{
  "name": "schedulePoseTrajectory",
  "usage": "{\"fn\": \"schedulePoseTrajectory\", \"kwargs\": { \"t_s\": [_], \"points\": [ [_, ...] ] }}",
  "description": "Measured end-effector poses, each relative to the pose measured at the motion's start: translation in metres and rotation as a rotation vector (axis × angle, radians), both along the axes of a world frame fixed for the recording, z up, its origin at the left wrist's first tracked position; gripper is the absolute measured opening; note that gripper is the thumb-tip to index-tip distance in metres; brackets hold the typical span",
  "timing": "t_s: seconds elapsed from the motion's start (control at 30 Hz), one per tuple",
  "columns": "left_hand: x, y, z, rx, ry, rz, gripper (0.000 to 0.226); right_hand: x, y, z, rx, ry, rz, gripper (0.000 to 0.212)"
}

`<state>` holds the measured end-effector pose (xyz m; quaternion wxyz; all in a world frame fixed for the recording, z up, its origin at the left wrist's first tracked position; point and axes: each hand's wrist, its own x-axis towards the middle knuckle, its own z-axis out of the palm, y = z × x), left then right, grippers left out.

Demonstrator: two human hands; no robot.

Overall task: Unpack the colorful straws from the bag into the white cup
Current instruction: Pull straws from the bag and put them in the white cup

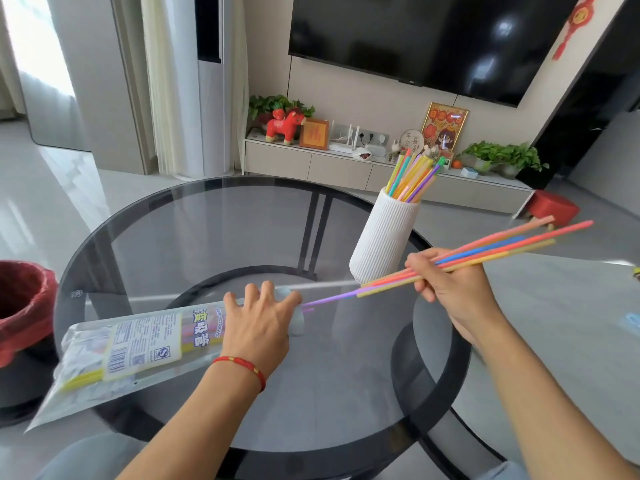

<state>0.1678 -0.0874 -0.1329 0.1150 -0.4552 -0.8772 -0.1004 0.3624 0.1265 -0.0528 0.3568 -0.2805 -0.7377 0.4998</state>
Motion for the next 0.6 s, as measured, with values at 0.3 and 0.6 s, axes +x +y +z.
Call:
{"fn": "schedulePoseTrajectory", "kwargs": {
  "t_s": [0.3,0.6],
  "points": [
    [0.000,-0.001,-0.001,-0.020,-0.019,-0.017,0.058,-0.026,0.000,0.072,0.504,-0.411,0.112,0.012],
    [-0.001,-0.002,-0.001,-0.034,-0.032,-0.026,0.058,-0.056,-0.006,0.064,0.459,-0.436,0.098,0.012]
  ]
}}
